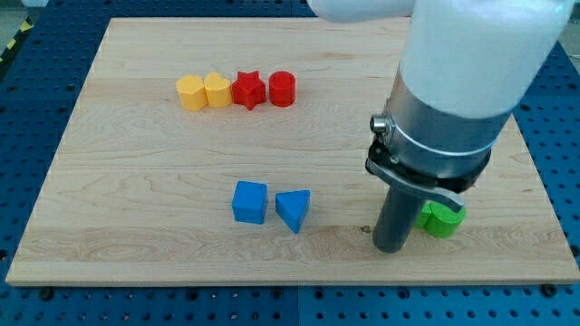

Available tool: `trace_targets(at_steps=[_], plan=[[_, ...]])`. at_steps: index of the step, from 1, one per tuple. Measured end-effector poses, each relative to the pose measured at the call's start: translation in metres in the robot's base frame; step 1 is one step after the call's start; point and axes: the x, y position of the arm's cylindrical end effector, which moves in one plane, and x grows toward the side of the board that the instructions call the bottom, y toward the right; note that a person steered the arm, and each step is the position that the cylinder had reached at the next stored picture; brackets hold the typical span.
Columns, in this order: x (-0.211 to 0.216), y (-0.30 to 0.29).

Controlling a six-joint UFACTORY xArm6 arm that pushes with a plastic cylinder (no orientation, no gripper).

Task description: Slide the green star towards center right

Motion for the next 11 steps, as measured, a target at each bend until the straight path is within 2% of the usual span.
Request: trace_targets(at_steps=[3,5,6,9,10,11], plan=[[-0.017,0.030],[-0.069,0.034],[-0.085,0.058],[-0.102,0.003],[-0.130,0.017],[-0.137,0.039]])
